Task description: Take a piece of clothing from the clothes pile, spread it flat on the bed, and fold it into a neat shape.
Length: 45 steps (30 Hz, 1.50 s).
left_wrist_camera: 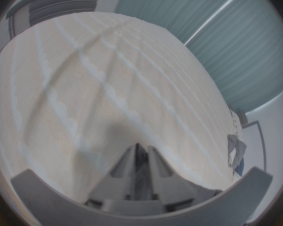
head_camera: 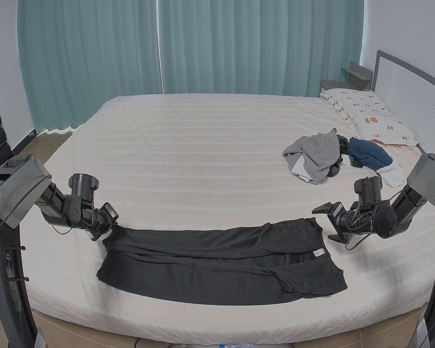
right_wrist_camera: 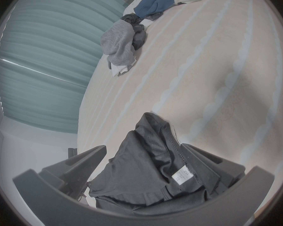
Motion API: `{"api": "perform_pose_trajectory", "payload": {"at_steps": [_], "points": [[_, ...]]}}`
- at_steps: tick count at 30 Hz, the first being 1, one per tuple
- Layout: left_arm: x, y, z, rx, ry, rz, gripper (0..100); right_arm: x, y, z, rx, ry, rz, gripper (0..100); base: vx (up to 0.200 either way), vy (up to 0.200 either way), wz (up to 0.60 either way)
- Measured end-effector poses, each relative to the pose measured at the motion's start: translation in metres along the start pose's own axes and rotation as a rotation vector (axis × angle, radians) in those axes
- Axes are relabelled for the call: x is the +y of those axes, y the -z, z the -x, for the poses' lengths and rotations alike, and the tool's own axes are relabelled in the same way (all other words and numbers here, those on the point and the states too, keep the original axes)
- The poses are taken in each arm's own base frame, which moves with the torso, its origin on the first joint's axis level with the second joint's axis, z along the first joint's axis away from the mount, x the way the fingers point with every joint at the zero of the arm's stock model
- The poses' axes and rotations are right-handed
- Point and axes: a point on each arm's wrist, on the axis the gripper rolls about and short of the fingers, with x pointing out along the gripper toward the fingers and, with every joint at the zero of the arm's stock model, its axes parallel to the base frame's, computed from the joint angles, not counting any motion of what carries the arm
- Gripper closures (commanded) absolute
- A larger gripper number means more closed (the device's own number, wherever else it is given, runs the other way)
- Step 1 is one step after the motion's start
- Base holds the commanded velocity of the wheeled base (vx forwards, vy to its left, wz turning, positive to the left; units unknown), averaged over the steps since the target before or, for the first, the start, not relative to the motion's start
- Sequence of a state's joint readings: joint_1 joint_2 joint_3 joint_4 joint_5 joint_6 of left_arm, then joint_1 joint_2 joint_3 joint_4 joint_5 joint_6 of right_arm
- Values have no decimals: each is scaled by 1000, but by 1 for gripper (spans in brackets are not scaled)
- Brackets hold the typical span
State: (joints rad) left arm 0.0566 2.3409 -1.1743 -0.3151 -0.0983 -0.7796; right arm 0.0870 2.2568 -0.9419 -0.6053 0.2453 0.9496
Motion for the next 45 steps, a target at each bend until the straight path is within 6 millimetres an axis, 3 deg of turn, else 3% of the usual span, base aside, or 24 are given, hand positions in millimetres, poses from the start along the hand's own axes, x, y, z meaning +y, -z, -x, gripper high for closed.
{"api": "perform_pose_trajectory", "payload": {"at_steps": [9,16,26,27,37,38,45], "points": [[10,-7,-1,-10,-14,28,100,4,1,-7,0,-8,6,0,0,0,0],[11,-6,-2,-5,-19,37,100,3,19,9,40,11,25,0,0,0,0],[11,-5,-2,-2,-22,42,100,4,41,12,95,37,47,0,0,0,0],[11,-4,-2,1,-23,41,0,4,43,12,99,36,48,0,0,0,0],[13,-2,-3,7,-25,41,0,8,51,-1,83,51,45,0,0,0,0],[13,-2,-3,8,-25,41,0,9,51,-2,79,53,31,100,0,0,0],[13,-2,-3,7,-24,41,0,9,56,-8,56,81,11,100,0,0,0]]}}
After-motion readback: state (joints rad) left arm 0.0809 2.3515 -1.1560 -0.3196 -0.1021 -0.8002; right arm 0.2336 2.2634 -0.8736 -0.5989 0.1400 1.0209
